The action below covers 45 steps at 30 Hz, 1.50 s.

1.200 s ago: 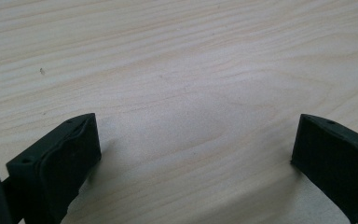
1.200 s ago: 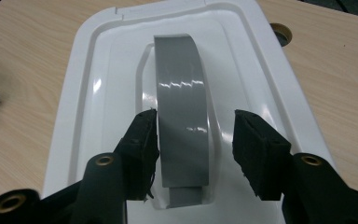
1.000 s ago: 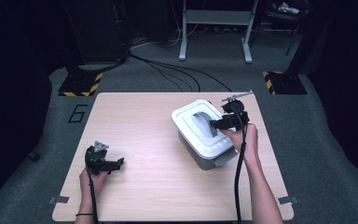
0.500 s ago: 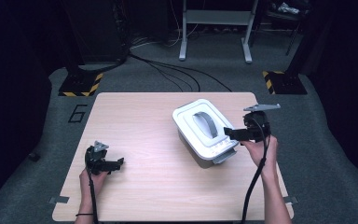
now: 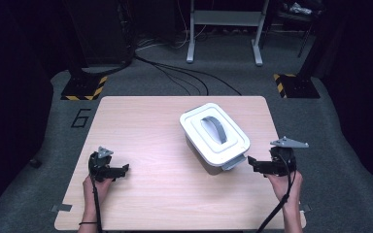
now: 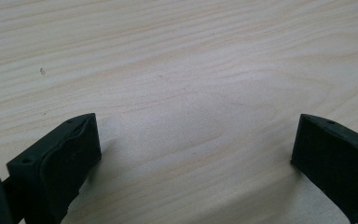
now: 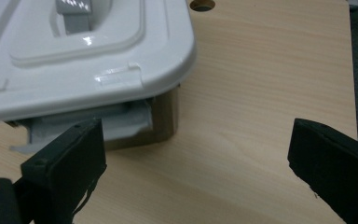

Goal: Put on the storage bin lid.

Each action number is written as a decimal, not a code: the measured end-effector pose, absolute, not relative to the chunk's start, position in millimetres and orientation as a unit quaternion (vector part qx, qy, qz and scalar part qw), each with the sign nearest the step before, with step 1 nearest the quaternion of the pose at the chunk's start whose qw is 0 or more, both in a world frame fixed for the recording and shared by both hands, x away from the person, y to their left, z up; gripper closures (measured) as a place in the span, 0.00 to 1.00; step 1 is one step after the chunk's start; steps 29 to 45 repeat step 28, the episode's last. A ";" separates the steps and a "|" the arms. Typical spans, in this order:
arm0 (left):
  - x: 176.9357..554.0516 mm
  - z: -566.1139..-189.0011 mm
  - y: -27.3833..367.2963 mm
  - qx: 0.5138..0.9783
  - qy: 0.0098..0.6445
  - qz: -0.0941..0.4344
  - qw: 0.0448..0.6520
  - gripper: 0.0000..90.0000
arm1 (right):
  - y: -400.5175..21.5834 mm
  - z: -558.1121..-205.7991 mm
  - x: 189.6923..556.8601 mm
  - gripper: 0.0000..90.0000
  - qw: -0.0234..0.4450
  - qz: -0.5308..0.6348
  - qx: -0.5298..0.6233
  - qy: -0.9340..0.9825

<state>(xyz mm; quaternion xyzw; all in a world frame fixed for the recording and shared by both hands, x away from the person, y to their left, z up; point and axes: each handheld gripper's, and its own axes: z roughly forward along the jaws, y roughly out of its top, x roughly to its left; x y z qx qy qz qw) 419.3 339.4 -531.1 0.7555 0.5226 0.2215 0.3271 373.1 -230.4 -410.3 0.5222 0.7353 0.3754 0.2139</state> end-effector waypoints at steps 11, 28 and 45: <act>419.3 -531.1 339.5 0.756 0.523 0.221 0.327 0.01 | -251.7 -491.9 352.7 0.02 0.204 0.354 0.570 0.713; 418.8 -531.1 339.0 0.755 0.523 0.222 0.327 0.01 | -250.9 -529.5 354.3 0.00 0.242 0.306 0.574 0.720; 418.8 -531.1 339.0 0.755 0.523 0.222 0.327 0.01 | -250.9 -529.5 354.3 0.00 0.242 0.306 0.574 0.720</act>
